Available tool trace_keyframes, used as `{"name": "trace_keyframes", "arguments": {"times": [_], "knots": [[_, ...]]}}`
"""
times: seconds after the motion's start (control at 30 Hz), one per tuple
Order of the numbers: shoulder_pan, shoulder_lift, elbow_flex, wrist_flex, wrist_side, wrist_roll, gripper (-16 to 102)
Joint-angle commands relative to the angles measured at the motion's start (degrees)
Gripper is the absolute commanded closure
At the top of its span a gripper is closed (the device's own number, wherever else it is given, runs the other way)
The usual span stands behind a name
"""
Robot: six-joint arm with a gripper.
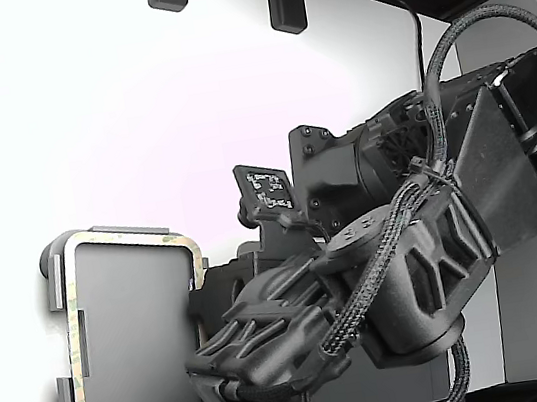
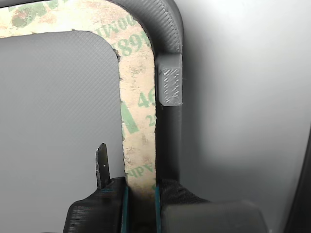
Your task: Grab top frame and put it into gray box.
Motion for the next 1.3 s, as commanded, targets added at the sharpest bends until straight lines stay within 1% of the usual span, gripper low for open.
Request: {"name": "trace_keyframes", "arguments": {"times": [0.0, 1.13, 1.23, 1.27], "knots": [[-0.9, 1.2, -1.1, 0.6, -0.1, -0.3, 99], [-1.0, -0.2, -2.2, 0.5, -0.2, -0.5, 99], [-1.0, -0.2, -2.3, 0.5, -0.2, -0.5, 98], [-1.0, -0.2, -2.3, 0.5, -0.2, -0.6, 96]]}}
